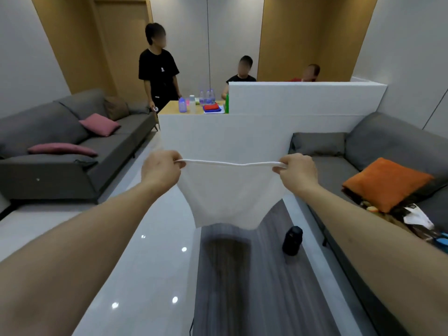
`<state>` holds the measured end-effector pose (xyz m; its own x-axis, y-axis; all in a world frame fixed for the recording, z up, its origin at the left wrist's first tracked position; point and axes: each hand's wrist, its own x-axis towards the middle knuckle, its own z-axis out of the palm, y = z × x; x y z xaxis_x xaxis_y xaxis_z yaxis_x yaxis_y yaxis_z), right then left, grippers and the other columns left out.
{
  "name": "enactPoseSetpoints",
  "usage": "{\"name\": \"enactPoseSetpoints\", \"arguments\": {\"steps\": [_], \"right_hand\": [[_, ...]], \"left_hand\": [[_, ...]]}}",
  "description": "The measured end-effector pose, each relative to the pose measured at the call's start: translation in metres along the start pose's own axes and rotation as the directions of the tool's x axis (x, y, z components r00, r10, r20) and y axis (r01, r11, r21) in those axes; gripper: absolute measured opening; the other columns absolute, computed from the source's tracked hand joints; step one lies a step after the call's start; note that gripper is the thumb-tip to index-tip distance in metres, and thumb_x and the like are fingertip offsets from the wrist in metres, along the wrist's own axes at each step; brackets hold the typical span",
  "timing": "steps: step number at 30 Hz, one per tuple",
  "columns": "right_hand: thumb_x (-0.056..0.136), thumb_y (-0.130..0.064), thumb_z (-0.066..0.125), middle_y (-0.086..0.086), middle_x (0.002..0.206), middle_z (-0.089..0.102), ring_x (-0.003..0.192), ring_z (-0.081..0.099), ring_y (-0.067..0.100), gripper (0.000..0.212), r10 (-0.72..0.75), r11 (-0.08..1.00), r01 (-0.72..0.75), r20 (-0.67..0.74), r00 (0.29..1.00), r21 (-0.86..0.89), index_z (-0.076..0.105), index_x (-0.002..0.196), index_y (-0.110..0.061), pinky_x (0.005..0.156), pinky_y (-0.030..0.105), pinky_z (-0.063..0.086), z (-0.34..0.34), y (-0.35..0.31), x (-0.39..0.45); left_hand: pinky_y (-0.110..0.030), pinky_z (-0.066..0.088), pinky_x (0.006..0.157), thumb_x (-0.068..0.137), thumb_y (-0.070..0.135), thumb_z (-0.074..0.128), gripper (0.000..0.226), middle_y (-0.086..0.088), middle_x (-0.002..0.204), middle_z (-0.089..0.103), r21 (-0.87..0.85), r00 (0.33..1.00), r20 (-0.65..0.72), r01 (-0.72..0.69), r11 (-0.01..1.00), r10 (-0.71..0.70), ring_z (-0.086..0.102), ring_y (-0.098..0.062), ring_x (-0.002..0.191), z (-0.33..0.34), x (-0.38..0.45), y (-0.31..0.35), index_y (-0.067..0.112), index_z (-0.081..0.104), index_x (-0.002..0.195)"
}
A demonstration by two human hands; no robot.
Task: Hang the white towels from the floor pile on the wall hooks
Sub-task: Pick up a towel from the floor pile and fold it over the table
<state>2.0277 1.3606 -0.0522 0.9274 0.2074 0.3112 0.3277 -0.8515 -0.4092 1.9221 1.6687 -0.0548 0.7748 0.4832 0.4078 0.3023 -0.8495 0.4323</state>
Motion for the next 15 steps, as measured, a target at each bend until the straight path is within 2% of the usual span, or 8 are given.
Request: {"name": "enactPoseSetpoints", "arguments": {"steps": [3, 5, 11, 15], "right_hand": [[0.09, -0.028, 0.066, 0.002, 0.074, 0.062, 0.079, 0.061, 0.026, 0.012, 0.052, 0.999, -0.051, 0.089, 0.995, -0.011, 0.072, 0.08, -0.024, 0.063, 0.028, 0.038, 0.03, 0.021, -0.048], [0.089, -0.03, 0.067, 0.004, 0.08, 0.064, 0.08, 0.059, 0.026, 0.011, 0.09, 0.995, -0.085, 0.13, 0.987, -0.045, 0.073, 0.082, -0.024, 0.066, 0.028, 0.038, 0.047, 0.034, -0.084], [0.09, -0.025, 0.063, 0.006, 0.087, 0.069, 0.082, 0.063, 0.026, 0.015, 0.199, 0.978, -0.174, 0.274, 0.941, -0.112, 0.075, 0.099, -0.023, 0.073, 0.035, 0.053, 0.076, 0.066, -0.213], [0.089, -0.018, 0.06, 0.005, 0.079, 0.064, 0.077, 0.059, 0.025, 0.018, 0.25, 0.963, -0.194, 0.354, 0.901, -0.185, 0.075, 0.097, -0.022, 0.063, 0.03, 0.046, 0.087, 0.084, -0.296]], "left_hand": [[-0.027, 0.042, 0.07, 0.088, 0.032, 0.066, 0.009, 0.0, 0.091, 0.071, 0.016, 0.992, 0.114, 0.048, 0.999, -0.05, 0.057, -0.021, 0.082, 0.024, -0.05, -0.025, 0.027, 0.074, 0.087], [-0.027, 0.043, 0.07, 0.088, 0.032, 0.068, 0.009, 0.003, 0.09, 0.071, 0.013, 0.98, 0.188, 0.07, 0.997, -0.072, 0.059, -0.02, 0.083, 0.037, -0.088, -0.04, 0.027, 0.075, 0.088], [-0.025, 0.042, 0.063, 0.089, 0.031, 0.067, 0.016, 0.004, 0.08, 0.066, 0.065, 0.911, 0.399, 0.088, 0.994, -0.106, 0.057, -0.014, 0.073, 0.059, -0.214, -0.071, 0.022, 0.077, 0.097], [-0.029, 0.049, 0.065, 0.091, 0.03, 0.064, 0.016, 0.002, 0.082, 0.068, 0.096, 0.849, 0.517, 0.071, 0.993, -0.111, 0.06, -0.017, 0.075, 0.066, -0.291, -0.086, 0.022, 0.077, 0.096]]}}
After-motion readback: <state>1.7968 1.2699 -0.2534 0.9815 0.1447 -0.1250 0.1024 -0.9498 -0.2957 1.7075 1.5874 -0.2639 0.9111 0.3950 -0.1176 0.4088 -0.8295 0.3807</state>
